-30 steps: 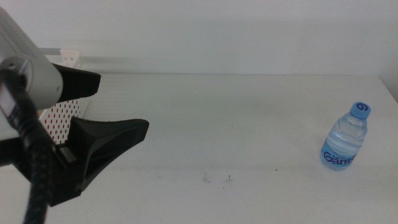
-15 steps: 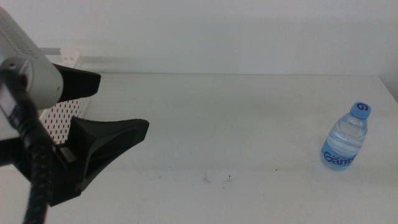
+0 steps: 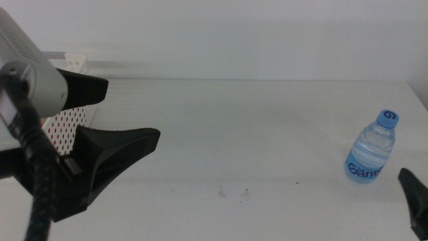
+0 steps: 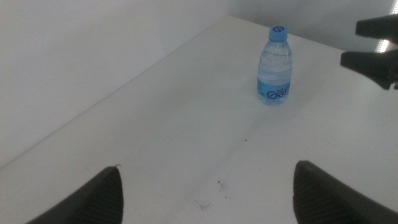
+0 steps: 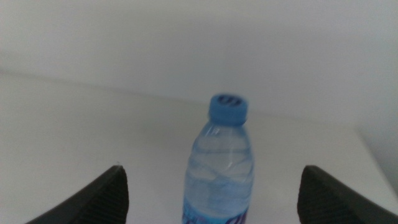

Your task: Use arms to grab the bottles and put them into the dustbin to the left of the table.

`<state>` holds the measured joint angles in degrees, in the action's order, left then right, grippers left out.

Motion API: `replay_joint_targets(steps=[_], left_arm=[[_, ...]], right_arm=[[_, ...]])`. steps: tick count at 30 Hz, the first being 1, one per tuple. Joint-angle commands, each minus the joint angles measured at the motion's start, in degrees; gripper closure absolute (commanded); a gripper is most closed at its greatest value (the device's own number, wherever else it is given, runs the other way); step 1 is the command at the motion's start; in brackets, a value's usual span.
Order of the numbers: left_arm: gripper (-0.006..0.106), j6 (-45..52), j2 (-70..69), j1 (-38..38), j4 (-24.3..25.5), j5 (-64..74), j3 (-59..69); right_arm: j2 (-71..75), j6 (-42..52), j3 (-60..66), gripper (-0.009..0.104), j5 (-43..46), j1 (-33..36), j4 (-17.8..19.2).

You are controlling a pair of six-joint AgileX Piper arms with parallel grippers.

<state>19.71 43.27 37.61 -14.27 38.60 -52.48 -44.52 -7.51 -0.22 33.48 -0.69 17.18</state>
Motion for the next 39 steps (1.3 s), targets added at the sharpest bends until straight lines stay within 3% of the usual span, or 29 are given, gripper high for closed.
replay_joint_targets(steps=[1, 14, 21, 31, 34, 39], left_arm=[[0.007, -0.23, -0.23, 0.12, -0.11, -0.74, 0.32], [0.007, -0.25, -0.23, 0.12, 0.48, -0.74, 0.32], [0.007, -0.25, -0.23, 0.12, 0.46, -0.63, 0.32], [0.007, -0.25, -0.23, 0.12, 0.46, -0.63, 0.32], [0.007, -0.25, -0.23, 0.12, 0.46, -0.63, 0.32], [0.007, -0.25, -0.26, 0.12, 0.46, -0.75, 0.32]], right_arm=[[-3.4, -0.6, 0.22, 0.02, 2.81, -0.46, 1.36], [-7.0, -2.15, 0.22, 0.02, 4.23, -0.46, 1.36], [-7.26, -9.45, 0.22, 0.02, 2.14, -0.46, 2.16], [-11.9, -4.63, 0.22, 0.02, 4.55, -0.46, 3.99], [-14.29, -2.74, 0.22, 0.02, 7.55, -0.46, 3.11], [-17.25, 2.08, 0.22, 0.02, 11.21, -0.46, -3.85]])
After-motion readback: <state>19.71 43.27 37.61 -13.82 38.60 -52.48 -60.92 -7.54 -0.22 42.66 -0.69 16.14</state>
